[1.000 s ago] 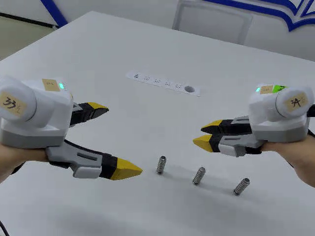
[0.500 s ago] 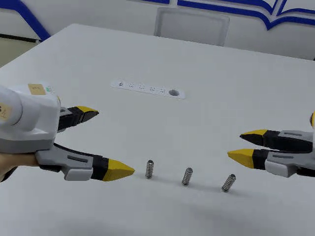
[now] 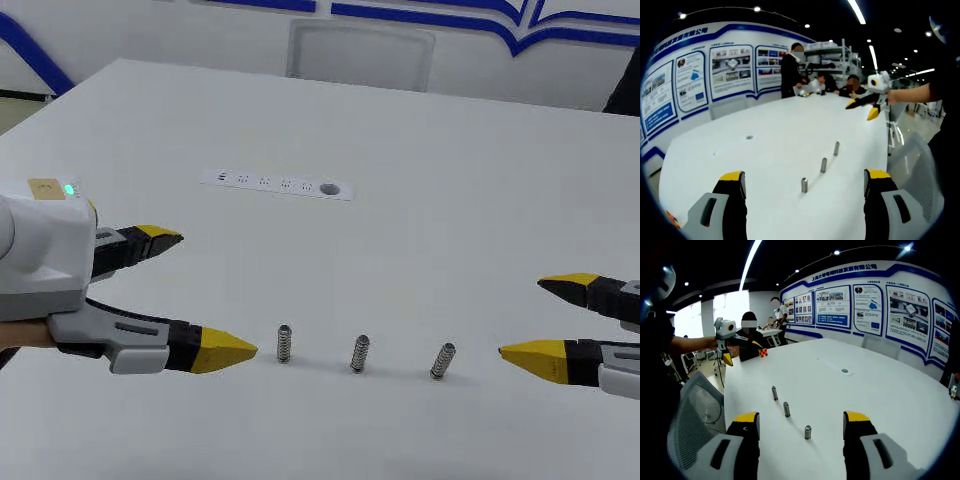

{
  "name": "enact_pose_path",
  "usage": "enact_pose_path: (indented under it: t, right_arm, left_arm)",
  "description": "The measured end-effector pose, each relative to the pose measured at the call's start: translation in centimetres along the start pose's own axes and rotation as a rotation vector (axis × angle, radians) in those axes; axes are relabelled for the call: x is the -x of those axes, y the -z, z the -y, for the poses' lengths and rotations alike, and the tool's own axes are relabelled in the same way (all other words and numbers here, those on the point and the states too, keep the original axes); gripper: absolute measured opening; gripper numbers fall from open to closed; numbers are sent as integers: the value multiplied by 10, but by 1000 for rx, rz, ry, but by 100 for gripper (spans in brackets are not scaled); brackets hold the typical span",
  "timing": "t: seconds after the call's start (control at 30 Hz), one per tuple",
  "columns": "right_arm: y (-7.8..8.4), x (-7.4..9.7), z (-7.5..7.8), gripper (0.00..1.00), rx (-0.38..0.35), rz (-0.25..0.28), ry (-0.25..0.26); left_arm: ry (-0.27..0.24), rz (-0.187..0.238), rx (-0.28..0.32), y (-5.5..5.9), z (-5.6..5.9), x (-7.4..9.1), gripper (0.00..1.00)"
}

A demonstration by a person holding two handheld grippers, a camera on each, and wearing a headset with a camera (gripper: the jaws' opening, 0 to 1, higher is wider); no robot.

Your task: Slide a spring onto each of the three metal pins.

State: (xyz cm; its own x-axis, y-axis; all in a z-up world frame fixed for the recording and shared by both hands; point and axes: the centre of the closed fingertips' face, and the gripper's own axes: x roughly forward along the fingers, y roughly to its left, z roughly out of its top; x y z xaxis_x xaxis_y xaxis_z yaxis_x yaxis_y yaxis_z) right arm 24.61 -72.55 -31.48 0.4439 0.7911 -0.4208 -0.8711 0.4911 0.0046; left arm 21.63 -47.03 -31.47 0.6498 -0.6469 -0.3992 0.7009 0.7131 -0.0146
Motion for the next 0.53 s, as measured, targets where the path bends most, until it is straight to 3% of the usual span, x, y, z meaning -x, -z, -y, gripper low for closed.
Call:
enact_pose_path:
  t: [0.53]
  right_arm:
    - [2, 3, 1, 82, 41, -31, 46]
  left_arm:
    - [23, -22, -16, 4, 7, 3, 100]
